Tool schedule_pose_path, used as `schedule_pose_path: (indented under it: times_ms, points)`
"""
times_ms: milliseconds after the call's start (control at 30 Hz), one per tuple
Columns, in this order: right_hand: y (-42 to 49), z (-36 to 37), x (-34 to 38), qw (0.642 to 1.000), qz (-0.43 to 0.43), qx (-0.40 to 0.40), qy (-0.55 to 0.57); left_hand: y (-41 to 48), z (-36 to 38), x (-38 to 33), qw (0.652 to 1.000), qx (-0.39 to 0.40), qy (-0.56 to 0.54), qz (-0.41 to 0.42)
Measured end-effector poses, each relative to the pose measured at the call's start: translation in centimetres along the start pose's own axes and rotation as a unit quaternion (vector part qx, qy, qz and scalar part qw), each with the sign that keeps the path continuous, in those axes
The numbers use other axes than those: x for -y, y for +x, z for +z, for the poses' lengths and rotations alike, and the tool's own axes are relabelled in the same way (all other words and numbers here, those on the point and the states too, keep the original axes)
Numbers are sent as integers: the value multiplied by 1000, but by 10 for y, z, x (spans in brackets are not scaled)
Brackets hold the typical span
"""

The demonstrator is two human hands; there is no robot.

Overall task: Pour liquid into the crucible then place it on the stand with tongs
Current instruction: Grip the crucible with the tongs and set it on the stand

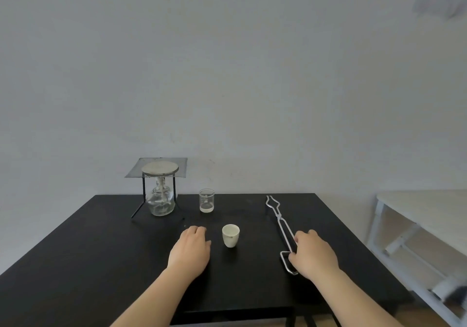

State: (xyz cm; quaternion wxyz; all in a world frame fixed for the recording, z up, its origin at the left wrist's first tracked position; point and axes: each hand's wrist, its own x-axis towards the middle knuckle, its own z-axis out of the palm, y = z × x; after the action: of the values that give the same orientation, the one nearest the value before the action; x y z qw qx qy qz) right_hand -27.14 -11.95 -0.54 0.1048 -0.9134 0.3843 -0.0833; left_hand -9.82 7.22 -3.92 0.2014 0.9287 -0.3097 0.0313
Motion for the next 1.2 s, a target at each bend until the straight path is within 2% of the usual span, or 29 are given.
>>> schedule_pose_path:
  times_ms: [333,767,1033,1200]
  points:
    - [4,14,6,999,7,-26,-28,-5,22,8,998,-43,53,14]
    - [13,7,13,999,34,0,-22,-7,20,8,999,-18,29,12]
    - [16,-4,13,997,37,25,-66,-7,18,8,999,-10,27,15]
    - [18,-7,14,997,47,43,-42,-6,16,8,1000,-3,27,14]
